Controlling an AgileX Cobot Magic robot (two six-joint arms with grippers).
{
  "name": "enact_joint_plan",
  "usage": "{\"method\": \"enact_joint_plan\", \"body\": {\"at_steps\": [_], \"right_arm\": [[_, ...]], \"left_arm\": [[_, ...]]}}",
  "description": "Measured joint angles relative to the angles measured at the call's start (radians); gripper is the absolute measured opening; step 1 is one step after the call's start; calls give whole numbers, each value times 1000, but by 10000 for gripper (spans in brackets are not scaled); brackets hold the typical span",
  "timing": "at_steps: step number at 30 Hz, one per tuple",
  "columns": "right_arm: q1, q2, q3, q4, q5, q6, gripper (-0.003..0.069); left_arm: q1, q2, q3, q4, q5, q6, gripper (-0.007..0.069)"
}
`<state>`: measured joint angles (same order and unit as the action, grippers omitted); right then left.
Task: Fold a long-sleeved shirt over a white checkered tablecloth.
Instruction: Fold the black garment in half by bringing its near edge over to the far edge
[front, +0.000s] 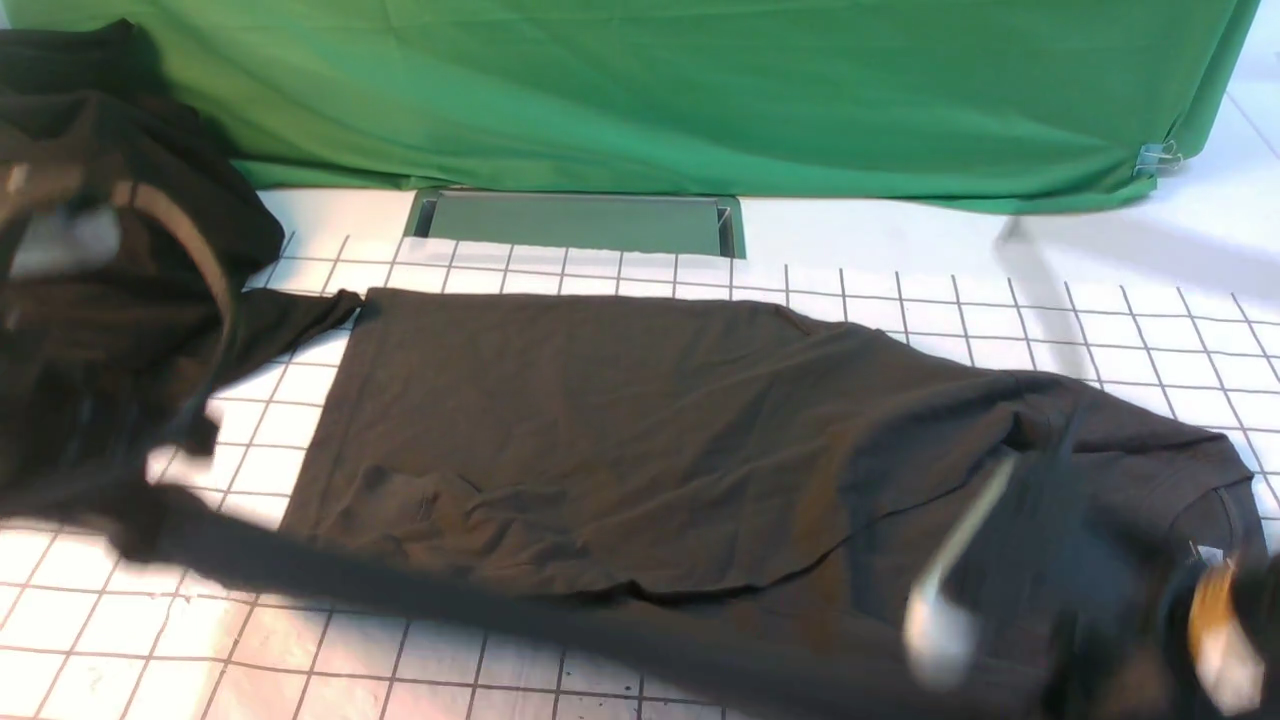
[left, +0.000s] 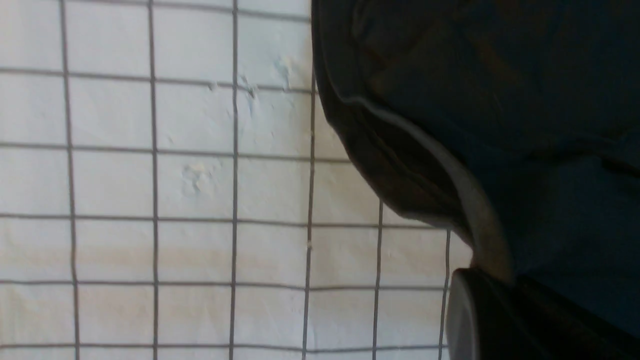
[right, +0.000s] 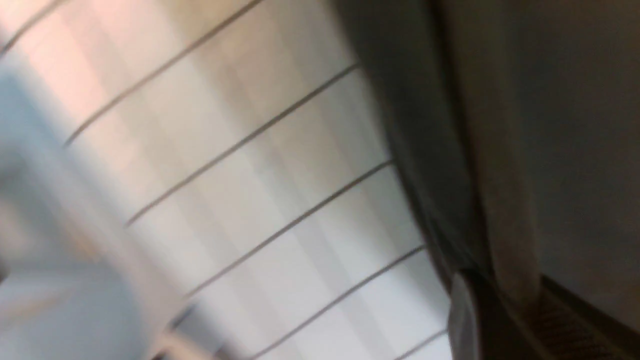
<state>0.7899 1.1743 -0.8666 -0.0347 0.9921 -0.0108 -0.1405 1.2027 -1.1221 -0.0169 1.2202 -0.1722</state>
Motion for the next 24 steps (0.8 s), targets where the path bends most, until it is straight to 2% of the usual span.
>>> {"method": "enact_joint_plan", "body": {"at_steps": [2,3,4,6,8,9,11,15,24], "right_arm": [[-131,47,-101,-4,-7,-88,35],[-131,47,-101,-4,-7,-88,35],[-216,103,-172,-4,-10,-137,35],[-270,140,-221,-3,-14,-158,35],[-375,274,-332,-2,-41,-207,34],[-381,284,-341,-1,-41,-207,34],[-439,394,-439,1,-66,-227,34],[-493,591,-607,4,-81,-243,34],[-521,925,-928,7,-102,-266,36]], "left_arm": [[0,123,-96,6,-19,-6,11],[0,133,-113,6,-20,-6,11],[0,204,-172,5,-33,-7,11],[0,287,-236,0,-46,-7,11],[0,423,-374,-14,-60,-7,11],[0,433,-374,-14,-60,-7,11],[0,554,-508,-16,-64,-7,11],[9,737,-704,-19,-62,-7,11],[49,1043,-1023,-19,-40,-14,11]]}}
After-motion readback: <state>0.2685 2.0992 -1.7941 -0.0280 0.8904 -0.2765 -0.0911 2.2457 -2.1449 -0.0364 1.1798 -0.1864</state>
